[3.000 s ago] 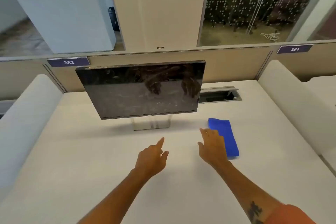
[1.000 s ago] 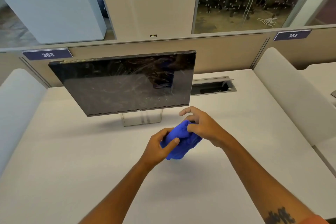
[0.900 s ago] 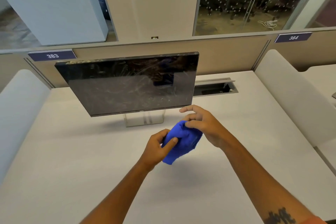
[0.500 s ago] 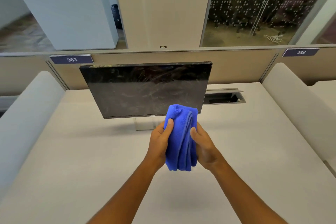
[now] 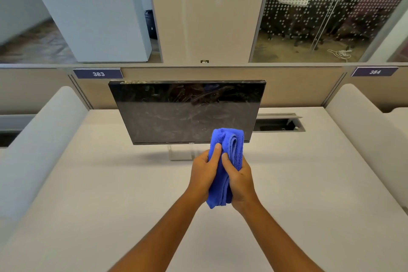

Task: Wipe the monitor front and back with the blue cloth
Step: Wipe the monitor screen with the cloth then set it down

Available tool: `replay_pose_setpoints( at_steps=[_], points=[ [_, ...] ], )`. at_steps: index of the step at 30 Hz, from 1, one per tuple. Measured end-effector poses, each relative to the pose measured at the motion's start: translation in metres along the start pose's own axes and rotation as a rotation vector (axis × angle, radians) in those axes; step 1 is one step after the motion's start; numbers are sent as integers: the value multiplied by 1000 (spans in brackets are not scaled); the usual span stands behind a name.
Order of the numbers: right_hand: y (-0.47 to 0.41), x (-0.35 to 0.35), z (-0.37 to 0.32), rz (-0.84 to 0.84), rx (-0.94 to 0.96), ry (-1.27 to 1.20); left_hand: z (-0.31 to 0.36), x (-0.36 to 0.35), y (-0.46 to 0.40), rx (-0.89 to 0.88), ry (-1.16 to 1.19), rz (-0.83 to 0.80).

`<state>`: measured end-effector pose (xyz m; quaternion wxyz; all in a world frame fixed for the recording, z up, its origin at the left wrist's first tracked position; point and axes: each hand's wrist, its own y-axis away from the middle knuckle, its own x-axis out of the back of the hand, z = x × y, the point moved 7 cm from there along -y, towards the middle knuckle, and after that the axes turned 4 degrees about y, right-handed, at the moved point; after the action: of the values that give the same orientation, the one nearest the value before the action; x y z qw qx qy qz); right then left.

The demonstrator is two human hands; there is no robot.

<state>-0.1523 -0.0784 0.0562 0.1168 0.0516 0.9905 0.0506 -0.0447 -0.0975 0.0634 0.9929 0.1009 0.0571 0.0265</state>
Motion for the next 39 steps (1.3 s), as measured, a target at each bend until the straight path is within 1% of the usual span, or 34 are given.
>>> replay_pose_setpoints(
  at_steps=[2, 4, 6, 9, 13, 15, 19, 23, 27, 30, 32, 36, 39],
  points=[
    [-3, 4, -3, 15, 3, 2, 7, 6, -3, -60, -125, 17],
    [-7, 13, -7, 51, -8, 1, 19, 24, -8, -147, -225, 76],
    [-14, 25, -12, 79, -20, -2, 34, 61, -14, -246, -297, 207],
    [-26, 42, -22, 95, -3, 22, 63, 128, -20, -422, -481, 384],
    [-41, 60, -32, 133, 19, 62, 109, 205, -27, -570, -721, 533],
    [-48, 68, -37, 149, 36, 90, 131, 231, -35, -597, -860, 564],
    [-62, 76, -51, 186, 69, 190, 162, 267, -60, -524, -1118, 539],
    [-73, 79, -65, 216, 118, 308, 181, 281, -84, -470, -1286, 432],
    [-87, 85, -72, 255, 173, 398, 183, 279, -103, -412, -1361, 297],
    [-93, 89, -76, 270, 213, 427, 182, 276, -111, -363, -1410, 231],
    [-97, 93, -78, 273, 245, 442, 182, 275, -114, -338, -1395, 202],
    [-107, 100, -78, 307, 294, 503, 186, 271, -118, -354, -1409, 176],
    [-113, 100, -83, 349, 379, 566, 187, 269, -119, -360, -1408, 169]
  ],
)
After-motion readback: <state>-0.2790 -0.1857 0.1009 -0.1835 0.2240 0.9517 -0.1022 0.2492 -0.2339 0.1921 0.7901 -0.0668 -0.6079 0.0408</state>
